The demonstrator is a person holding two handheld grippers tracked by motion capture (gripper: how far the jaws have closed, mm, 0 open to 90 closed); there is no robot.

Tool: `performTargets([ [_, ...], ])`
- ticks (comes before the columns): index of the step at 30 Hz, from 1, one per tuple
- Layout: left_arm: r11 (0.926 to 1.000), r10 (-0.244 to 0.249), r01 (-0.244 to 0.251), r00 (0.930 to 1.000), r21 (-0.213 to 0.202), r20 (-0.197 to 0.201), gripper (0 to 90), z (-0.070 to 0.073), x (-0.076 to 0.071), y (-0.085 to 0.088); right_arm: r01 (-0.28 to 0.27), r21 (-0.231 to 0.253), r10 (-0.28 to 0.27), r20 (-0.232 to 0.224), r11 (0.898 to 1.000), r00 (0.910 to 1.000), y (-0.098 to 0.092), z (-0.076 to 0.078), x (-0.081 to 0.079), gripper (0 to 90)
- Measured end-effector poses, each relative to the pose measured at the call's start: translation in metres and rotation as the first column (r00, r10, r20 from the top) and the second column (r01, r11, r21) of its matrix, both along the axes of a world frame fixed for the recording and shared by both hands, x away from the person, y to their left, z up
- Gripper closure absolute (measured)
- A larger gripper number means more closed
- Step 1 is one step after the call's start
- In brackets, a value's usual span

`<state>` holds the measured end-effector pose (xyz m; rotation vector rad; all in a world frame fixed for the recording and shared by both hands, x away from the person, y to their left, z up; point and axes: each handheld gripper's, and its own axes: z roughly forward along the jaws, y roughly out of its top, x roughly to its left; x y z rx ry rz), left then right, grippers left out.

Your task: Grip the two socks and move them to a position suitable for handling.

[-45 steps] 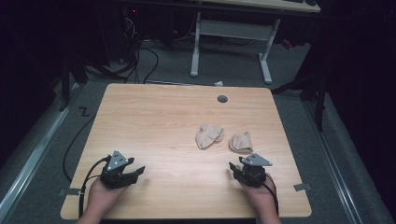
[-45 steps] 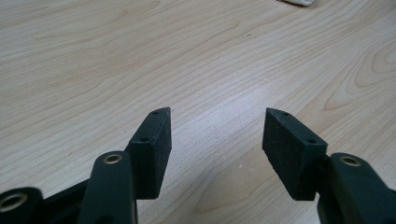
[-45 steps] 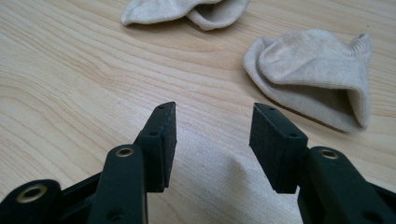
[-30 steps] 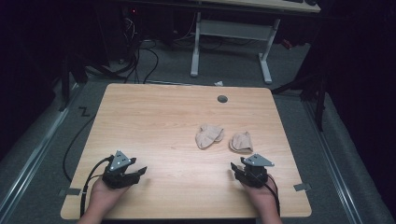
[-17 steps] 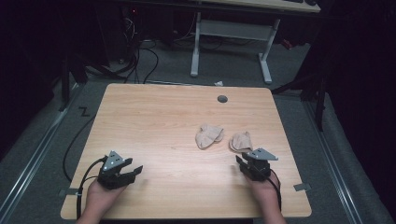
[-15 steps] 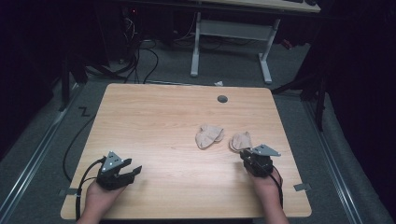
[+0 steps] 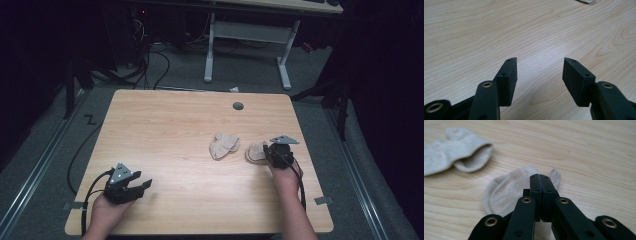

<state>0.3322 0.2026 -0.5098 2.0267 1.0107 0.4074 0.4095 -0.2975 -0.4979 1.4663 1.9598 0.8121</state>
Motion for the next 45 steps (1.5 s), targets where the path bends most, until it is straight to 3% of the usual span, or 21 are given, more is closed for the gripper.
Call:
performTargets([
  [3, 1.0, -0.003, 0.003, 1.0, -0.002, 0.001, 45.8, 0.0, -0.001, 0.0, -0.003, -0.022, 0.002, -0.048, 1.0, 0.9988, 0.0, -0.011, 0.007, 89.7],
  [8, 0.9999, -0.006, 0.006, 1.0, -0.011, 0.0, 45.5, 0.001, -0.001, -0.001, -0.017, -0.034, 0.014, -0.079, 0.999, 0.9968, 0.004, -0.022, 0.007, 89.7],
  [21, 0.9992, -0.039, 0.039, 0.9991, 0.013, 0.015, 45.5, 0.002, -0.005, -0.01, -0.083, 0.003, 0.083, -0.071, 0.997, 0.9941, 0.02, -0.024, -0.016, 89.1],
  [33, 0.9983, -0.048, 0.049, 0.9987, -0.031, 0.016, 45.2, 0.005, -0.01, -0.015, -0.151, -0.007, 0.15, -0.056, 0.989, 0.9871, 0.042, -0.025, -0.039, 89.2],
  [39, 0.9973, -0.07, 0.07, 0.9974, -0.02, 0.02, 43.2, 0.007, -0.013, -0.021, -0.207, -0.013, 0.206, -0.05, 0.978, 0.9773, 0.055, -0.026, -0.051, 89.2],
  [45, 0.995, -0.096, 0.097, 0.995, -0.024, 0.029, 42.5, 0.009, -0.017, -0.029, -0.285, -0.016, 0.284, -0.053, 0.958, 0.9575, 0.081, -0.026, -0.067, 89.2],
])
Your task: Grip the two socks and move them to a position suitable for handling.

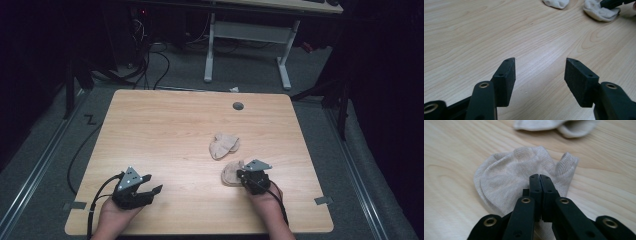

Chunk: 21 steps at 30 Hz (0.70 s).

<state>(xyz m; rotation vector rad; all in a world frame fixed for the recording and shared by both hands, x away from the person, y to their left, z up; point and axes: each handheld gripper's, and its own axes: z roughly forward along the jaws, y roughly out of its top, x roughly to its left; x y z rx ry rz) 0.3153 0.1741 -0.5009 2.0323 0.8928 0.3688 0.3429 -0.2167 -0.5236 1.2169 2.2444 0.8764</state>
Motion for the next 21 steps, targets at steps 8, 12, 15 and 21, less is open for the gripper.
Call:
performTargets([
  [8, 0.9995, -0.031, 0.031, 0.9995, 0.01, 0.003, 42.1, 0.0, -0.003, -0.008, -0.096, -0.005, 0.096, 0.01, 0.995, 0.9953, 0.034, -0.001, -0.012, 89.0],
  [12, 0.9993, -0.036, 0.036, 0.9993, 0.007, -0.009, 42.9, -0.001, -0.002, -0.01, -0.134, -0.007, 0.134, 0.009, 0.991, 0.9909, 0.048, -0.001, -0.014, 88.9],
  [15, 0.9991, -0.042, 0.042, 0.999, 0.001, -0.014, 44.8, -0.001, -0.002, -0.012, -0.166, -0.011, 0.166, 0.008, 0.986, 0.9861, 0.058, -0.001, -0.016, 88.8],
  [21, 0.998, -0.063, 0.063, 0.9979, 0.005, -0.018, 46.1, -0.001, -0.005, -0.021, -0.23, -0.021, 0.231, 0.01, 0.973, 0.973, 0.078, -0.001, -0.024, 88.3],
])
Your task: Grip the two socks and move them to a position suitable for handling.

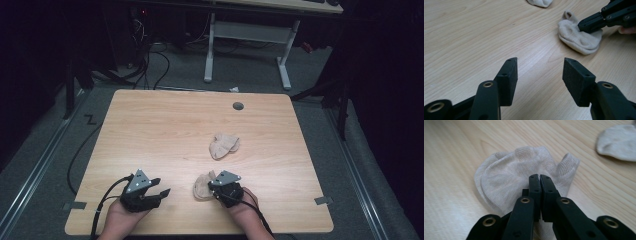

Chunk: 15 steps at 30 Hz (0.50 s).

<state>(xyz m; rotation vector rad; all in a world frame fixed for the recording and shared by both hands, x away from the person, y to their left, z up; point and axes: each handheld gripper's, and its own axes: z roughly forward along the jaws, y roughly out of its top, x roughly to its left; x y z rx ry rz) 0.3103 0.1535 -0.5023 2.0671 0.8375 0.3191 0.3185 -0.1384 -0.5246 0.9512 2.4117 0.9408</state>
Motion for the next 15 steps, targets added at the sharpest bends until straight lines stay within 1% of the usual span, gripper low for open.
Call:
performTargets([
  [1, 1.0, -0.002, 0.002, 1.0, 0.002, 0.001, 45.9, 0.0, 0.0, -0.001, -0.009, -0.009, 0.009, 0.004, 1.0, 0.9999, 0.002, 0.0, -0.001, 88.2],
  [3, 0.9999, -0.009, 0.009, 1.0, 0.011, 0.003, 45.8, -0.001, -0.001, -0.003, -0.015, -0.006, 0.015, 0.009, 1.0, 0.9998, 0.005, 0.0, -0.002, 88.0],
  [4, 0.9998, -0.011, 0.011, 0.9999, 0.017, 0.004, 45.7, -0.002, -0.001, -0.004, -0.015, -0.008, 0.015, 0.007, 1.0, 0.9999, 0.005, 0.0, -0.002, 87.3],
  [5, 0.9997, -0.012, 0.012, 0.9999, 0.02, 0.0, 45.6, -0.002, -0.001, -0.004, -0.009, -0.008, 0.009, 0.003, 1.0, 1.0, 0.006, 0.001, -0.002, 84.6],
  [7, 0.9996, -0.012, 0.012, 0.9999, 0.024, -0.002, 45.6, -0.003, 0.0, -0.004, -0.01, 0.007, 0.01, 0.019, 1.0, 0.9998, 0.006, 0.005, -0.003, 82.3],
  [8, 0.9996, -0.011, 0.011, 0.9999, 0.025, -0.003, 45.6, -0.003, 0.0, -0.004, -0.016, 0.025, 0.015, 0.036, 1.0, 0.9992, 0.007, 0.009, -0.006, 81.7],
  [9, 0.9997, -0.01, 0.01, 0.9999, 0.023, -0.004, 45.6, -0.003, 0.001, -0.004, -0.02, 0.041, 0.018, 0.044, 0.999, 0.9989, 0.009, 0.011, -0.008, 80.6],
  [10, 0.9997, -0.009, 0.009, 0.9999, 0.023, -0.005, 45.6, -0.004, 0.001, -0.004, -0.035, 0.057, 0.032, 0.056, 0.998, 0.9979, 0.012, 0.013, -0.011, 79.5],
  [12, 0.9997, -0.008, 0.008, 1.0, 0.023, -0.006, 45.6, -0.004, 0.002, -0.004, -0.062, 0.067, 0.058, 0.057, 0.996, 0.9967, 0.019, 0.015, -0.015, 77.6],
  [14, 0.9997, -0.006, 0.007, 1.0, 0.024, -0.005, 45.5, -0.004, 0.002, -0.004, -0.089, 0.065, 0.086, 0.049, 0.994, 0.9951, 0.027, 0.014, -0.018, 75.1],
  [15, 0.9997, -0.006, 0.006, 1.0, 0.025, -0.004, 45.5, -0.004, 0.001, -0.004, -0.105, 0.046, 0.102, 0.047, 0.993, 0.9937, 0.033, 0.011, -0.019, 72.5],
])
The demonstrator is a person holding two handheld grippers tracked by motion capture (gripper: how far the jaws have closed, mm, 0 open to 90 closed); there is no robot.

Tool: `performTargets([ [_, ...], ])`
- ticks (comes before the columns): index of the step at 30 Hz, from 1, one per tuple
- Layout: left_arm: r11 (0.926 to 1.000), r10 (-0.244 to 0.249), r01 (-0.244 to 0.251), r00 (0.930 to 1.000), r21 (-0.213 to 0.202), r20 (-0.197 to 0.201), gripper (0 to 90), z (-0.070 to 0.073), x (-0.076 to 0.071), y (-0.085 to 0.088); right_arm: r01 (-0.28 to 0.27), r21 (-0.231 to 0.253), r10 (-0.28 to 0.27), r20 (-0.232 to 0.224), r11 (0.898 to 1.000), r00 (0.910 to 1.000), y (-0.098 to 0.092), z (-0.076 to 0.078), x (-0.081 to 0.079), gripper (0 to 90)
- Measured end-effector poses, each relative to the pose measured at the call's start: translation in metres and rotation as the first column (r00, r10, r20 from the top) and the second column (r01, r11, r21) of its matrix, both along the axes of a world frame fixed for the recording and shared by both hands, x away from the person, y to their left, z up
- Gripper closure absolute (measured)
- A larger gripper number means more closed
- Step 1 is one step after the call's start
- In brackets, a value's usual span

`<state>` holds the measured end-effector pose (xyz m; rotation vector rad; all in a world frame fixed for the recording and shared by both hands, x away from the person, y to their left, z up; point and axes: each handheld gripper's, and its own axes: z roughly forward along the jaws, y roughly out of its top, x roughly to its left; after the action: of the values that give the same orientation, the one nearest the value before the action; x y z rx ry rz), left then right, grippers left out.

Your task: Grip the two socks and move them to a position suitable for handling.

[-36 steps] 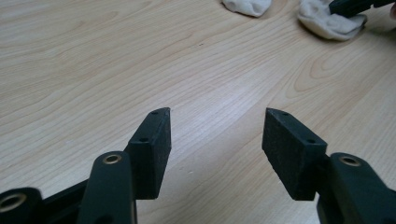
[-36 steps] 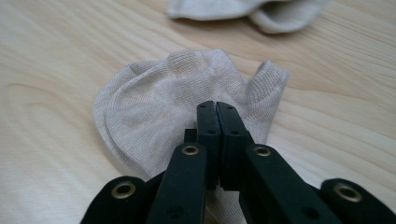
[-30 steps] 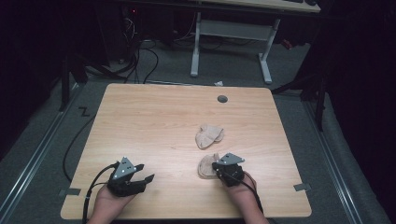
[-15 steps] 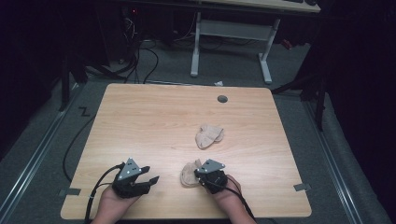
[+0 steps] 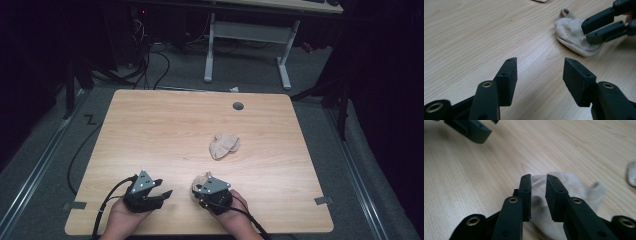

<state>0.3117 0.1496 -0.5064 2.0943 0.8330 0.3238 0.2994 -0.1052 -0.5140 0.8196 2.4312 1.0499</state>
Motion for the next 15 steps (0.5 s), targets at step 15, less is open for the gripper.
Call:
performTargets([
  [15, 0.9988, 0.035, -0.036, 0.9989, -0.032, -0.032, 45.5, 0.0, 0.007, 0.004, -0.013, -0.043, 0.011, -0.045, 0.999, 0.9989, 0.002, -0.012, 0.002, 73.9],
])
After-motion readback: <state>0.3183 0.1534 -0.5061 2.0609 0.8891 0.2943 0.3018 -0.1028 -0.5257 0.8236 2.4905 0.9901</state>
